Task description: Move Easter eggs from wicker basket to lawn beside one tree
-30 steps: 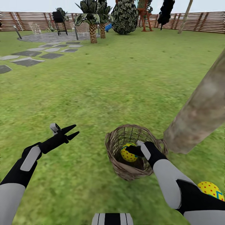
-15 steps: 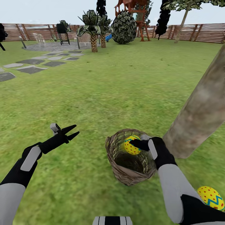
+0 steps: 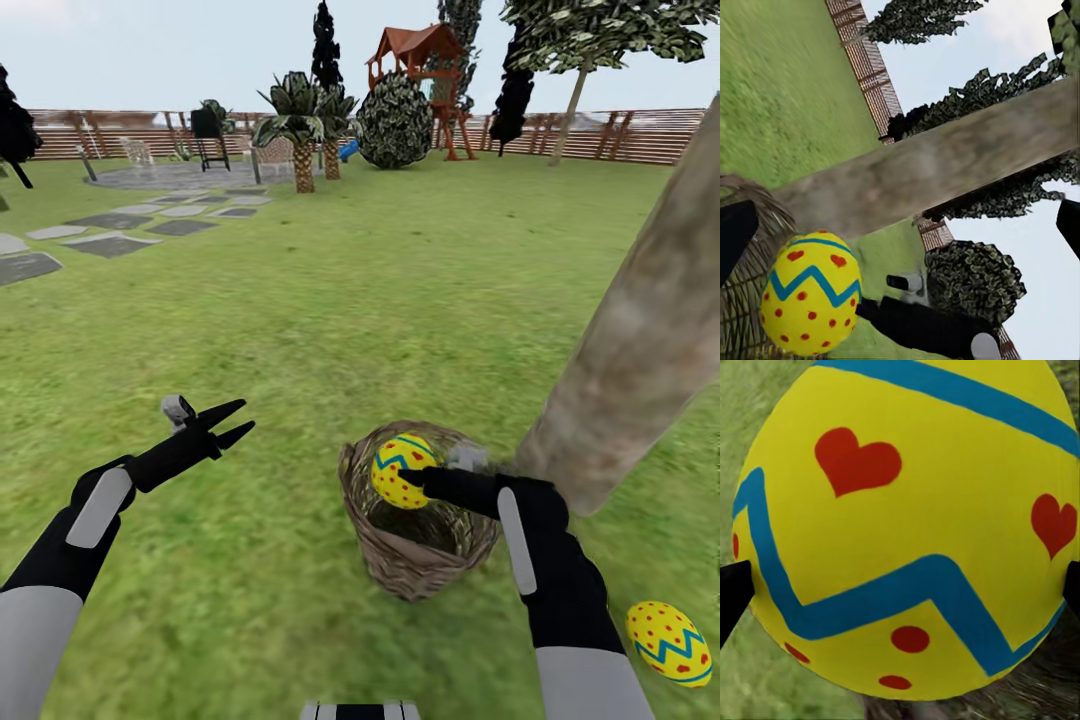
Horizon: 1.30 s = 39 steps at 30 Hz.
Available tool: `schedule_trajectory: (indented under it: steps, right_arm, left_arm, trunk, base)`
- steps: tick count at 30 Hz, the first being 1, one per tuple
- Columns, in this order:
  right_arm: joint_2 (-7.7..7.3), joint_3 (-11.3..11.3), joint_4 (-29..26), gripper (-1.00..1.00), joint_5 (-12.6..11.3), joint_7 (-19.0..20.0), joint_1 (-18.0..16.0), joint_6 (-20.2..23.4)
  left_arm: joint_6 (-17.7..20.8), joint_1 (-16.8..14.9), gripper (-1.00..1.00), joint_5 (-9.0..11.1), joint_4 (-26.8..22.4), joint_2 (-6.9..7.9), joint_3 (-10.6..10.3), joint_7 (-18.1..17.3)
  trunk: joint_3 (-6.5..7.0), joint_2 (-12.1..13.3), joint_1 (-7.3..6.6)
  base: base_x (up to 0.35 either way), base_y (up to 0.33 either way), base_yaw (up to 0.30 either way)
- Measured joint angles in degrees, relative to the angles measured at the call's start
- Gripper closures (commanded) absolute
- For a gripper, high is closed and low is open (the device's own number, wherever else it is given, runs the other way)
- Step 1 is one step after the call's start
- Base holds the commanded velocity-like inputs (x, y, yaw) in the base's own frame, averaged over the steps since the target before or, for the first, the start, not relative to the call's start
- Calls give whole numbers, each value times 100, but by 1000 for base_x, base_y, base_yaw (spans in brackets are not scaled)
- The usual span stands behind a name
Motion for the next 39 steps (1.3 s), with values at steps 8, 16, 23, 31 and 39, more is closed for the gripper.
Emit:
schedule_trajectory:
  steps: [8, 16, 23, 31, 39]
  right_arm:
    - [-32, -4, 0, 100, 22, 1096, 211, -45]
    - [-31, -828, -3, 100, 22, 2138, 401, -64]
    - [-31, -1311, -6, 100, 28, 2189, 580, -73]
    - [-12, -1405, 12, 100, 26, 2183, 587, -71]
    - [-19, -1426, 56, 100, 19, 2165, 587, -72]
  left_arm:
    - [6, -1, -100, 4, -9, -107, -17, -13]
    - [-1, -1, -100, 38, -63, -131, -15, -95]
    - [7, -1, -100, 43, -61, -125, -18, -402]
    - [5, -1, -100, 29, -57, -127, -212, -531]
    - [5, -1, -100, 38, -57, -134, -221, -537]
  trunk:
    - [180, 11, -23]
    - [240, 12, -26]
    - [275, 12, -25]
    - [315, 12, -24]
    - [355, 12, -26]
  base:
    - [-264, 0, -46]
    - [-5, 0, -255]
    - [-41, -70, -261]
    - [-163, -290, -261]
    - [-115, -313, -261]
